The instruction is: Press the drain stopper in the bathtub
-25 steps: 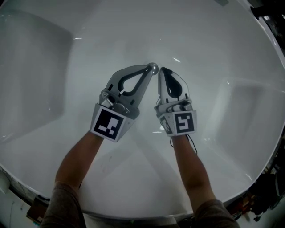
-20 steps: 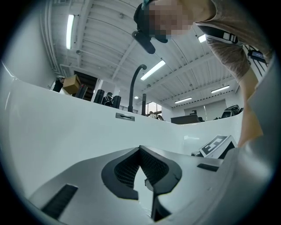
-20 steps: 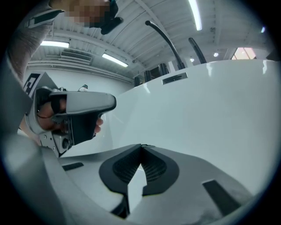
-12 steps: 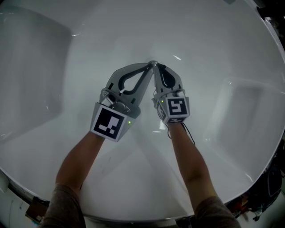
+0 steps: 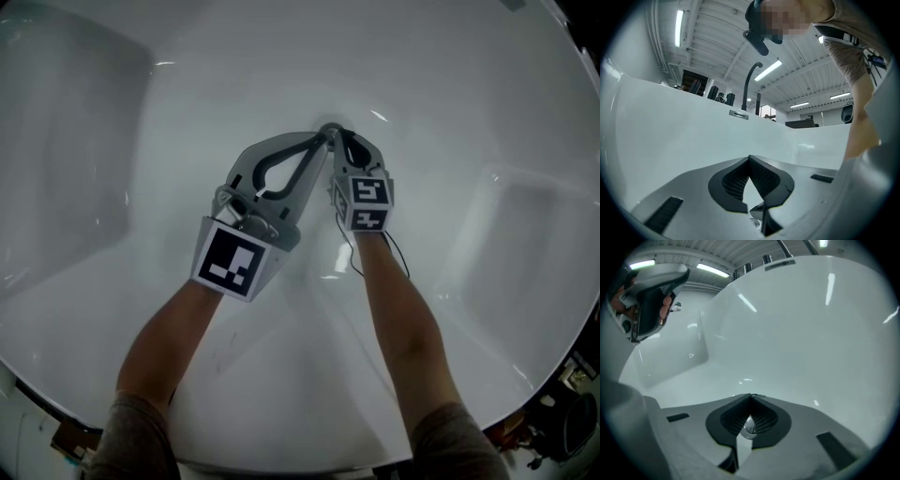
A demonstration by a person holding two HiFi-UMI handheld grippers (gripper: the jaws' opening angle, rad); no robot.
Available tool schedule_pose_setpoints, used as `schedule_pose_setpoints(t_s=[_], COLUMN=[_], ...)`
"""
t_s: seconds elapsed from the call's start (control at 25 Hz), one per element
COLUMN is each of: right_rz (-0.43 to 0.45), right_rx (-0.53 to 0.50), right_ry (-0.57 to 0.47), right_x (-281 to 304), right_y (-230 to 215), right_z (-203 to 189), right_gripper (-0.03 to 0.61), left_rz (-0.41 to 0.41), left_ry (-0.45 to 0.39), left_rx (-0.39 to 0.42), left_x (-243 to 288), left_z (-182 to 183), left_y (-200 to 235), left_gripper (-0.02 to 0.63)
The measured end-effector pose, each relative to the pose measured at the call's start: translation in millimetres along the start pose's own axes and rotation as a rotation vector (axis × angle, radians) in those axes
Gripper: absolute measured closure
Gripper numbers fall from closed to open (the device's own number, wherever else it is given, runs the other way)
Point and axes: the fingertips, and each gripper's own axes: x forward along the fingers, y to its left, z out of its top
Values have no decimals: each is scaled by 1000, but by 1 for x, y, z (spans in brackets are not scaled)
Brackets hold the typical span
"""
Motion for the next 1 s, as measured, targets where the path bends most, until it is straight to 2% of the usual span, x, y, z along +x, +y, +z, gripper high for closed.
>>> schedule_pose_setpoints(t_s=[0.28, 0.44, 0.64, 1.0], right_rz=[17, 12, 16, 19], right_rx=[3, 19, -9, 18], right_ry=[123, 159, 214, 253], right_x=[24, 26, 30, 35], right_y=[-4, -5, -3, -6], right_z=[-34, -48, -64, -65], right_gripper=[575, 575, 575, 575], left_rz=[7, 11, 18, 26], left_ry=[13, 22, 21, 36], left_rx=[-10, -13, -11, -29], left_x=[1, 1, 0, 0], left_z=[-10, -11, -12, -18], left_y=[3, 2, 2, 4], left_gripper=[612, 612, 612, 612])
